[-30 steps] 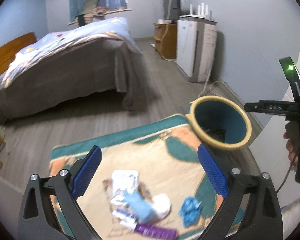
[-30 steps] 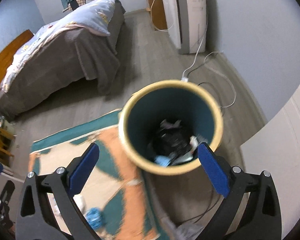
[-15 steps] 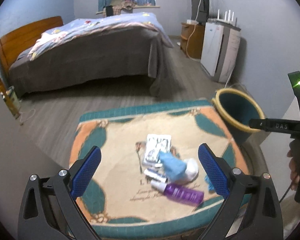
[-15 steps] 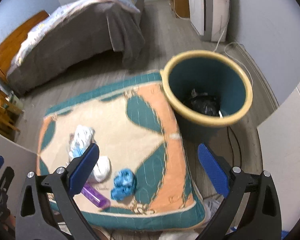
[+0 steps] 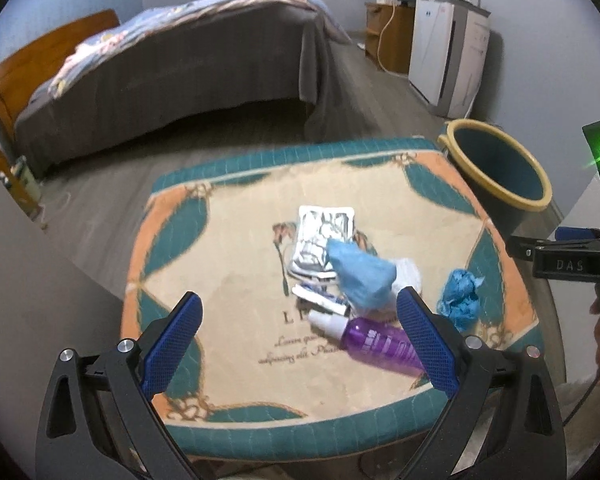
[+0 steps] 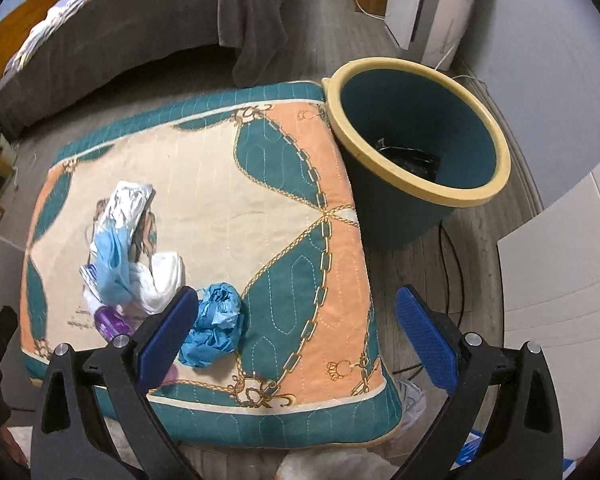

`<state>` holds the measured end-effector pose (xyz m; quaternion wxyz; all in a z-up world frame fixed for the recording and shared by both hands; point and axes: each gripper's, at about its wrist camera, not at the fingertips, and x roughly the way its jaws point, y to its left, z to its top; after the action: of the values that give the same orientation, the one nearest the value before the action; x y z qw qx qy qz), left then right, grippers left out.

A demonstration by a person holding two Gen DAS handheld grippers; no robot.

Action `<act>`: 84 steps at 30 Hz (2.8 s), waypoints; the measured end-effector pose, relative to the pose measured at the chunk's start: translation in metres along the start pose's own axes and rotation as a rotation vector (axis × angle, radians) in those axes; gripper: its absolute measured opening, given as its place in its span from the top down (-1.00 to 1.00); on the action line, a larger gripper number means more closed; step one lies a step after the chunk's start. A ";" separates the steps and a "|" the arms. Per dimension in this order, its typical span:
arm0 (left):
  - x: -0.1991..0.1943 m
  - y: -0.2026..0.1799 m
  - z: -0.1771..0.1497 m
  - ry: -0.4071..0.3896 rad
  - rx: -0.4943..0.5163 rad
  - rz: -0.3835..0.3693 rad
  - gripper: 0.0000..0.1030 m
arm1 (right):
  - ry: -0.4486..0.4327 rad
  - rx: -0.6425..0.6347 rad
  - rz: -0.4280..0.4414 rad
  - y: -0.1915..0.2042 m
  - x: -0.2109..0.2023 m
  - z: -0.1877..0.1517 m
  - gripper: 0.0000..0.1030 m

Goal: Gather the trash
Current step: 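Move both open tools back over the cushion, then grasp the blue glove with right tool while left tool grasps purple spray bottle, then drop the glove into the wastebasket with right tool while left tool drops spray bottle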

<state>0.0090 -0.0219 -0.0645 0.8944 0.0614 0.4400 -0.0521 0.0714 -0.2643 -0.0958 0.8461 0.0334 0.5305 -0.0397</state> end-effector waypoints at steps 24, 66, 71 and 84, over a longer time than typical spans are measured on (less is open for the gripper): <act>0.081 -0.040 -0.031 0.225 -0.088 -0.116 -0.75 | 0.167 -0.039 0.146 0.024 0.050 -0.014 -0.04; 0.023 -0.002 0.025 -0.033 -0.039 -0.097 0.35 | -0.130 -0.125 0.223 0.044 -0.043 0.062 0.46; -0.011 -0.018 0.049 -0.149 0.070 -0.076 0.35 | -0.219 -0.145 0.213 0.019 -0.076 0.092 0.46; -0.009 -0.058 0.068 -0.149 0.153 -0.138 0.35 | -0.293 -0.086 0.115 -0.067 -0.071 0.136 0.46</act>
<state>0.0478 -0.0892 -0.0198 0.9116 0.0948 0.3702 -0.1513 0.1556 -0.3417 0.0262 0.9158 0.0216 0.4000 0.0272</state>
